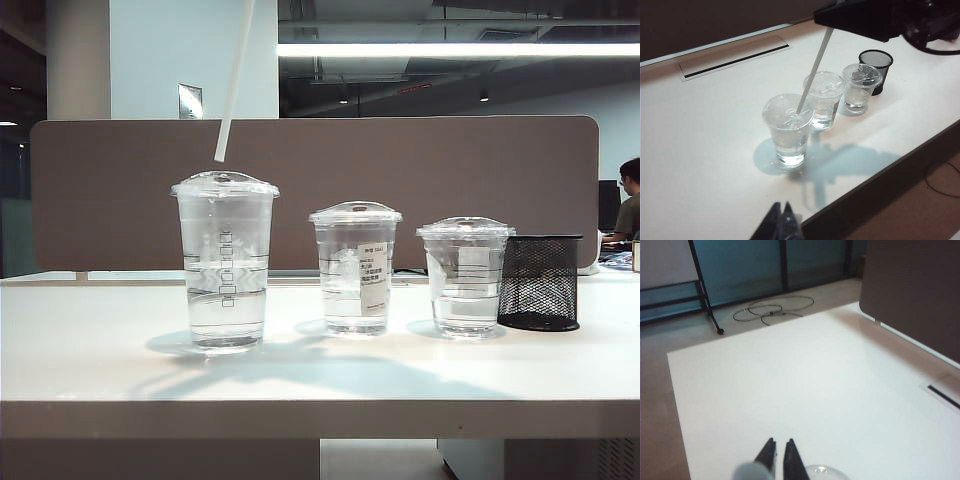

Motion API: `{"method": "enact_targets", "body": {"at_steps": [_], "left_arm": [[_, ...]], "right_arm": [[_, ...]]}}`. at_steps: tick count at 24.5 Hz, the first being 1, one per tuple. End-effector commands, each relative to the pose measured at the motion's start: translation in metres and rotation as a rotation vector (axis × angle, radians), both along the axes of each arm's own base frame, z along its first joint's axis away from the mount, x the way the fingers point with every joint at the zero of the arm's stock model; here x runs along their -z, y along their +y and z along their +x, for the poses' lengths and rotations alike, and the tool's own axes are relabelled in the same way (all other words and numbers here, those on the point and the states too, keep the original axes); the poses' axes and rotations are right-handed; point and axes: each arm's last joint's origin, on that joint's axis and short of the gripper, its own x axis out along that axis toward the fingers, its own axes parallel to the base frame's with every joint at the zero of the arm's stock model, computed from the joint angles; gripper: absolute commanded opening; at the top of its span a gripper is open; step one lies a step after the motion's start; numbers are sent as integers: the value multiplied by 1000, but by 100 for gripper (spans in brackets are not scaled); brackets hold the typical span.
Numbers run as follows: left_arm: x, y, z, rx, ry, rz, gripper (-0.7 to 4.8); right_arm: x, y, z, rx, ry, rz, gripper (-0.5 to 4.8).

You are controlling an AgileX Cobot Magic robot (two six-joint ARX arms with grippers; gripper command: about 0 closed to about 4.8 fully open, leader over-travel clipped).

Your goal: Pick up the straw and insert it into the large coffee cup.

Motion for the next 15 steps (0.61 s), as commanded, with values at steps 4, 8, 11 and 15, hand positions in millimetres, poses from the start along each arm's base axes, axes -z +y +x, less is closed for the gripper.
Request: {"method": "enact_targets", "body": {"at_steps": [4, 8, 11, 15], "left_arm": [[-1, 0, 0, 5, -12, -3, -2], [-1, 0, 0, 5, -11, -3, -2], [-1, 0, 0, 5, -12, -3, -2], [-1, 0, 0, 5, -11, -3, -2]], "right_arm": [[9, 6, 6, -5, 23, -15, 40], [15, 9, 7, -8, 45, -34, 40], [21, 12, 9, -5, 65, -53, 40], [35, 19, 16, -9, 94, -77, 40]]}}
